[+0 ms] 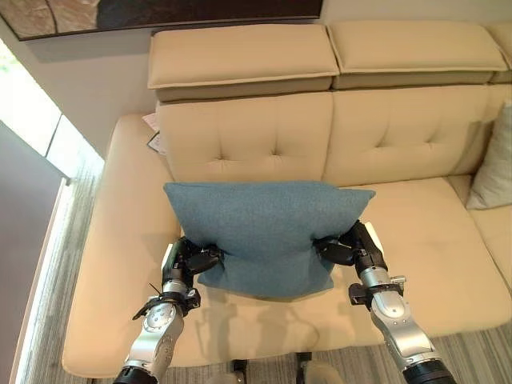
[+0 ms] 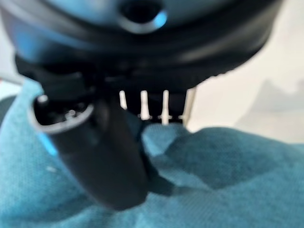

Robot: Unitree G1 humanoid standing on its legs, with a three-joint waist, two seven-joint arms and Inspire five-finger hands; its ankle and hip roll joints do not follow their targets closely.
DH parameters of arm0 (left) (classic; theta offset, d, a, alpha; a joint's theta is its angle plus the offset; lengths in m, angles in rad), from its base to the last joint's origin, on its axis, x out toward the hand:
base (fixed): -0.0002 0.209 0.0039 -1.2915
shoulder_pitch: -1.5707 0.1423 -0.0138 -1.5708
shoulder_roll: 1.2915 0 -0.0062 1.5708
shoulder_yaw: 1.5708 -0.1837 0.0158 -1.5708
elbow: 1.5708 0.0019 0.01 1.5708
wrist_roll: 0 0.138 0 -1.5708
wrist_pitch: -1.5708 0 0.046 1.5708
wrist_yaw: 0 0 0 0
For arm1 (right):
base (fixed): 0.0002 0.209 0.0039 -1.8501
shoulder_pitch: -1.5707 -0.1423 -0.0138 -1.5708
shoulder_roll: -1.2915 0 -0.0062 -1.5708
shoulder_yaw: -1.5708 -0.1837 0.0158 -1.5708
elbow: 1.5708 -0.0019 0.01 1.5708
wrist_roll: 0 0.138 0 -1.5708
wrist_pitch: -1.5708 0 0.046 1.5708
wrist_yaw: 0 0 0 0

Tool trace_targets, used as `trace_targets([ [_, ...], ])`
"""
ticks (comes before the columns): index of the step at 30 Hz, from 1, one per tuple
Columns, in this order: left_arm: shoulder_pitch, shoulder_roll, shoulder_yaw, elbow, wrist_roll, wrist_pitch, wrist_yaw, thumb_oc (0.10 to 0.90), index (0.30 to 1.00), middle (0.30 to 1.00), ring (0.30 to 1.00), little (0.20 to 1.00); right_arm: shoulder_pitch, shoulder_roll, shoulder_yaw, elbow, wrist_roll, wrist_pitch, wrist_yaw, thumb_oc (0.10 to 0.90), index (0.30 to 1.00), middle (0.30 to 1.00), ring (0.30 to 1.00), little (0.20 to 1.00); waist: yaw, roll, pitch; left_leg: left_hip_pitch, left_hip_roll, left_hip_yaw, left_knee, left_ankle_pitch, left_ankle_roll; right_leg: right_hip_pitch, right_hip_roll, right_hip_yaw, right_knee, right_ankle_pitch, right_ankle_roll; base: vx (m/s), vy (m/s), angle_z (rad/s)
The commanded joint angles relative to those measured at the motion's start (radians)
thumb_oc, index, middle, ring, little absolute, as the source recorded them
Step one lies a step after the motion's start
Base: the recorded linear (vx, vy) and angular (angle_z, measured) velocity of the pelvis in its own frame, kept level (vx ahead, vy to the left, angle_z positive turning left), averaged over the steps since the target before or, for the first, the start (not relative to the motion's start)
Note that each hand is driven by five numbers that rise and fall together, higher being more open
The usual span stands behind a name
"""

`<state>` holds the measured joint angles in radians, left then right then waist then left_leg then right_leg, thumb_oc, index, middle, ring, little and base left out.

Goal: Pick up all the scattered cushions and arrange them neatly on the sofa.

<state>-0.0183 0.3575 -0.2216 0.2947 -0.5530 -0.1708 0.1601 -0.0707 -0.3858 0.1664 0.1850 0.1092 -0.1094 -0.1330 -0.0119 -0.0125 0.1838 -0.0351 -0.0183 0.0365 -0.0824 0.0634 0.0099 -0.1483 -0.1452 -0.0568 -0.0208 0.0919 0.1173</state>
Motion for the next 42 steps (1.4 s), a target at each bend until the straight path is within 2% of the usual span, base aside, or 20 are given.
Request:
trace_targets([
  [1, -0.116, -0.047, -0.023, -0.207, 0.036, -0.162, -0.036, 0.400, 0.300, 0.300, 0.300, 0.300, -0.109, 0.031, 0.027, -0.145, -0.027, -0.120, 0.012, 0.400, 0.300, 0.300, 0.300, 0.300, 0.015, -0.029, -0.114, -0.025, -0.004, -0.010, 0.027, -0.096, -0.031, 0.033, 0.027, -0.043, 0.011, -0.070, 0.046, 0.04, -0.140, 0.11],
  [4, -0.131, -0.061, -0.027, -0.206, 0.041, -0.165, -0.016, 0.400, 0.300, 0.300, 0.300, 0.300, -0.116, 0.017, 0.019, -0.160, -0.042, -0.124, -0.015, 0.400, 0.300, 0.300, 0.300, 0.300, 0.011, -0.018, -0.110, -0.044, 0.012, -0.028, -0.003, -0.073, -0.052, 0.043, 0.044, -0.077, -0.052, -0.057, 0.036, 0.04, -0.114, 0.09],
  [8, -0.140, -0.065, -0.026, -0.234, 0.043, -0.172, 0.000, 0.400, 0.300, 0.300, 0.300, 0.300, -0.128, 0.021, 0.013, -0.166, -0.040, -0.132, -0.041, 0.400, 0.300, 0.300, 0.300, 0.300, 0.009, -0.014, -0.097, -0.082, 0.023, -0.038, -0.005, -0.056, -0.065, 0.025, 0.055, -0.100, -0.066, -0.061, 0.031, -0.05, -0.079, 0.24],
  [9, -0.166, -0.069, -0.028, -0.259, 0.042, -0.186, 0.014, 0.400, 0.300, 0.300, 0.300, 0.300, -0.166, 0.026, 0.013, -0.172, -0.037, -0.144, -0.069, 0.400, 0.300, 0.300, 0.300, 0.300, 0.009, -0.008, -0.087, -0.139, 0.028, -0.046, -0.005, -0.033, -0.081, -0.017, 0.064, -0.110, -0.066, -0.062, 0.031, -0.09, -0.033, 0.15],
  [10, -0.167, -0.070, -0.028, -0.259, 0.042, -0.186, 0.014, 0.400, 0.300, 0.300, 0.300, 0.300, -0.167, 0.026, 0.013, -0.171, -0.037, -0.144, -0.069, 0.400, 0.300, 0.300, 0.300, 0.300, 0.008, -0.008, -0.089, -0.144, 0.028, -0.047, -0.005, -0.032, -0.081, -0.021, 0.064, -0.110, -0.066, -0.062, 0.031, -0.16, -0.048, 0.03],
  [11, -0.221, -0.069, -0.044, -0.264, 0.057, -0.200, 0.033, 0.400, 0.300, 0.300, 0.300, 0.300, -0.210, 0.026, 0.014, -0.175, -0.046, -0.155, -0.101, 0.400, 0.300, 0.300, 0.300, 0.300, 0.005, -0.004, -0.085, -0.186, 0.030, -0.051, -0.005, -0.017, -0.095, -0.057, 0.068, -0.117, -0.066, -0.061, 0.031, -0.06, -0.016, 0.03],
  [14, -0.283, -0.070, -0.060, -0.258, 0.074, -0.212, 0.059, 0.400, 0.300, 0.300, 0.300, 0.300, -0.258, 0.023, 0.019, -0.177, -0.057, -0.162, -0.129, 0.400, 0.300, 0.300, 0.300, 0.300, -0.002, 0.004, -0.097, -0.231, 0.030, -0.056, -0.005, -0.008, -0.104, -0.097, 0.070, -0.121, -0.066, -0.057, 0.031, -0.06, 0.001, 0.13],
  [15, -0.367, -0.065, -0.078, -0.245, 0.098, -0.229, 0.098, 0.400, 0.300, 0.300, 0.300, 0.300, -0.329, 0.022, 0.027, -0.166, -0.060, -0.168, -0.164, 0.400, 0.300, 0.300, 0.300, 0.300, -0.008, 0.008, -0.100, -0.265, 0.031, -0.062, -0.005, 0.002, -0.110, -0.129, 0.072, -0.123, -0.066, -0.050, 0.032, -0.04, 0.006, 0.15],
  [16, -0.368, -0.065, -0.078, -0.245, 0.098, -0.229, 0.098, 0.400, 0.300, 0.300, 0.300, 0.300, -0.329, 0.022, 0.027, -0.165, -0.060, -0.168, -0.164, 0.400, 0.300, 0.300, 0.300, 0.300, -0.008, 0.008, -0.100, -0.265, 0.031, -0.062, -0.005, 0.002, -0.110, -0.130, 0.072, -0.123, -0.066, -0.049, 0.032, -0.04, 0.019, 0.20],
  [21, -0.548, -0.032, -0.108, -0.204, 0.131, -0.255, 0.172, 0.400, 0.300, 0.300, 0.300, 0.300, -0.501, -0.001, 0.060, -0.111, -0.068, -0.167, -0.235, 0.400, 0.300, 0.300, 0.300, 0.300, -0.012, 0.014, -0.111, -0.326, 0.023, -0.067, -0.005, 0.019, -0.119, -0.193, 0.076, -0.112, -0.066, -0.034, 0.031, -0.02, 0.027, 0.04],
  [22, -0.638, -0.017, -0.130, -0.160, 0.138, -0.261, 0.203, 0.400, 0.300, 0.300, 0.300, 0.300, -0.591, -0.024, 0.076, -0.080, -0.073, -0.159, -0.259, 0.400, 0.300, 0.300, 0.300, 0.300, -0.014, 0.013, -0.113, -0.349, 0.024, -0.062, -0.005, 0.021, -0.126, -0.215, 0.078, -0.108, -0.066, -0.031, 0.030, 0.00, 0.000, 0.00],
  [23, -0.642, -0.017, -0.130, -0.157, 0.138, -0.262, 0.203, 0.400, 0.300, 0.300, 0.300, 0.300, -0.595, -0.024, 0.076, -0.078, -0.072, -0.160, -0.260, 0.400, 0.300, 0.300, 0.300, 0.300, -0.015, 0.013, -0.113, -0.354, 0.023, -0.063, -0.005, 0.027, -0.125, -0.220, 0.077, -0.108, -0.066, -0.027, 0.030, -0.04, 0.031, 0.01],
  [25, -0.773, -0.002, -0.168, -0.070, 0.138, -0.263, 0.241, 0.400, 0.300, 0.300, 0.300, 0.300, -0.720, -0.046, 0.108, -0.017, -0.072, -0.151, -0.296, 0.400, 0.300, 0.300, 0.300, 0.300, -0.018, 0.013, -0.116, -0.384, 0.020, -0.060, -0.005, 0.035, -0.131, -0.253, 0.075, -0.106, -0.066, -0.016, 0.031, -0.02, 0.014, 0.01],
  [26, -0.779, -0.003, -0.168, -0.065, 0.137, -0.265, 0.241, 0.400, 0.300, 0.300, 0.300, 0.300, -0.727, -0.047, 0.109, -0.013, -0.072, -0.153, -0.297, 0.400, 0.300, 0.300, 0.300, 0.300, -0.018, 0.013, -0.114, -0.386, 0.019, -0.060, -0.005, 0.036, -0.131, -0.255, 0.075, -0.106, -0.066, -0.015, 0.031, 0.00, 0.000, 0.00],
  [27, -0.877, 0.014, -0.201, 0.018, 0.131, -0.262, 0.263, 0.400, 0.300, 0.300, 0.300, 0.300, -0.818, -0.056, 0.139, 0.050, -0.061, -0.147, -0.322, 0.400, 0.300, 0.300, 0.300, 0.300, -0.018, 0.012, -0.107, -0.396, 0.019, -0.056, -0.005, 0.036, -0.135, -0.267, 0.075, -0.101, -0.066, -0.013, 0.033, 0.00, 0.000, 0.00],
  [28, -0.881, 0.014, -0.201, 0.020, 0.131, -0.263, 0.263, 0.400, 0.300, 0.300, 0.300, 0.300, -0.823, -0.057, 0.139, 0.052, -0.061, -0.148, -0.322, 0.400, 0.300, 0.300, 0.300, 0.300, -0.019, 0.012, -0.106, -0.401, 0.018, -0.056, -0.005, 0.042, -0.134, -0.271, 0.074, -0.101, -0.066, -0.008, 0.033, -0.03, 0.023, 0.01],
  [30, -1.022, 0.048, -0.246, 0.160, 0.124, -0.253, 0.279, 0.400, 0.300, 0.300, 0.300, 0.300, -0.952, -0.072, 0.185, 0.153, -0.047, -0.142, -0.350, 0.400, 0.300, 0.300, 0.300, 0.300, -0.017, 0.012, -0.086, -0.419, 0.018, -0.050, -0.005, 0.046, -0.140, -0.293, 0.073, -0.097, -0.066, -0.003, 0.039, -0.02, 0.010, 0.00],
  [32, -1.100, 0.064, -0.268, 0.244, 0.108, -0.247, 0.281, 0.400, 0.300, 0.300, 0.300, 0.300, -1.022, -0.080, 0.209, 0.215, -0.034, -0.137, -0.363, 0.400, 0.300, 0.300, 0.300, 0.300, -0.016, 0.012, -0.073, -0.431, 0.019, -0.049, -0.005, 0.052, -0.142, -0.306, 0.073, -0.095, -0.066, 0.004, 0.044, -0.04, 0.022, -0.02],
  [36, -1.176, 0.086, -0.286, 0.362, 0.063, -0.237, 0.268, 0.400, 0.300, 0.300, 0.300, 0.300, -1.101, -0.081, 0.248, 0.331, 0.012, -0.132, -0.370, 0.400, 0.300, 0.300, 0.300, 0.300, -0.014, 0.013, -0.045, -0.457, 0.019, -0.044, -0.005, 0.067, -0.144, -0.337, 0.073, -0.090, -0.066, 0.016, 0.051, -0.03, 0.020, -0.03],
  [42, -1.147, 0.080, -0.268, 0.394, 0.026, -0.232, 0.261, 0.400, 0.300, 0.300, 0.300, 0.300, -1.098, -0.059, 0.267, 0.432, 0.050, -0.109, -0.359, 0.400, 0.300, 0.300, 0.300, 0.300, -0.013, 0.015, -0.019, -0.476, 0.015, -0.044, -0.005, 0.075, -0.145, -0.359, 0.071, -0.086, -0.066, 0.022, 0.053, -0.01, 0.015, 0.11],
])
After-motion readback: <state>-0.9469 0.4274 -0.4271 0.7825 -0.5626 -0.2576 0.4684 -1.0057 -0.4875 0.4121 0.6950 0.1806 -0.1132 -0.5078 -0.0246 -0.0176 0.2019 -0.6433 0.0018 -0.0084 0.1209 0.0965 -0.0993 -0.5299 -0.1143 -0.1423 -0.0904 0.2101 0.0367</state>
